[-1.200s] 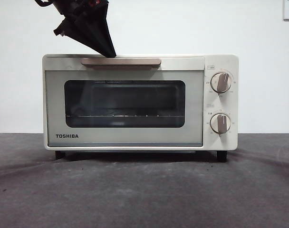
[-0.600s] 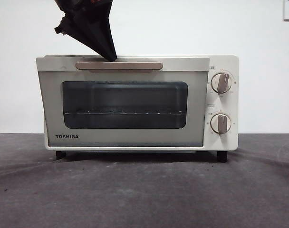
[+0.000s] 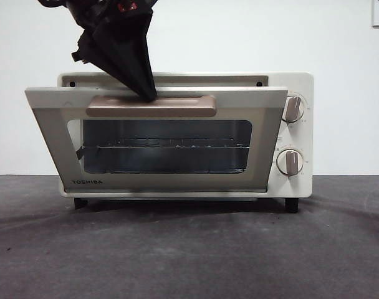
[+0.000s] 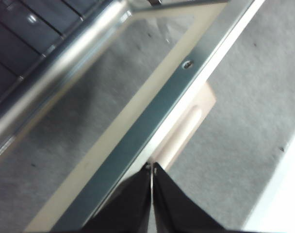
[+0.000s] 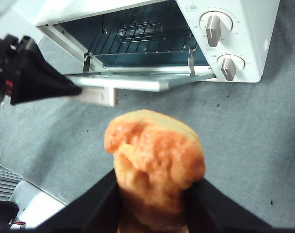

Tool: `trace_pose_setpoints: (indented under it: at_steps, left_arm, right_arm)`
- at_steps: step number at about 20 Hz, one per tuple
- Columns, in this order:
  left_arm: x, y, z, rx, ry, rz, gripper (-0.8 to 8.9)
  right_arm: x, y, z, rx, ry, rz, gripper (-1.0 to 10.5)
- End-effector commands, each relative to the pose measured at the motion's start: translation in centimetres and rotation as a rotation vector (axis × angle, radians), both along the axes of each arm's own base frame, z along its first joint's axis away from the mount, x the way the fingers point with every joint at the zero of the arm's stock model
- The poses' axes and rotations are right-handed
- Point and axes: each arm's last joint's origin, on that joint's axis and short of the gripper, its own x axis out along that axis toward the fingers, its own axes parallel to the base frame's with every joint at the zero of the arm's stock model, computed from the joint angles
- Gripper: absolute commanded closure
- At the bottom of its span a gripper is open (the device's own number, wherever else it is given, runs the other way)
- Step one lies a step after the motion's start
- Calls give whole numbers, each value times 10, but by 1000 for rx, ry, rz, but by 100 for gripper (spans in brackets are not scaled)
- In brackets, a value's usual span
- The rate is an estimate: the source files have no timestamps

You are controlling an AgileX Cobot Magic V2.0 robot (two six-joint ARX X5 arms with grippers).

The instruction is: The left arm flap open the oven, the right arm pick bread and place it into oven, the left arm flap close the oven

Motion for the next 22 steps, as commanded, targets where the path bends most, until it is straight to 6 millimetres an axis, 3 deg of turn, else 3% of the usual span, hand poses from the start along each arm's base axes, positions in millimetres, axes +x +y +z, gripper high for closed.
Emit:
trace_pose_setpoints:
  at_steps: [1, 9, 22]
  left_arm:
    - [4, -1, -13, 41, -30, 46, 797]
    - [-27, 19, -38, -69, -92, 123, 797]
    - [-54, 23, -84, -141, -57, 209, 797]
  right_arm:
    - [0, 0, 6, -3, -32, 13, 789]
    - [0, 0, 6, -13, -44, 18, 789]
    - [0, 0, 6, -20, -47, 12, 789]
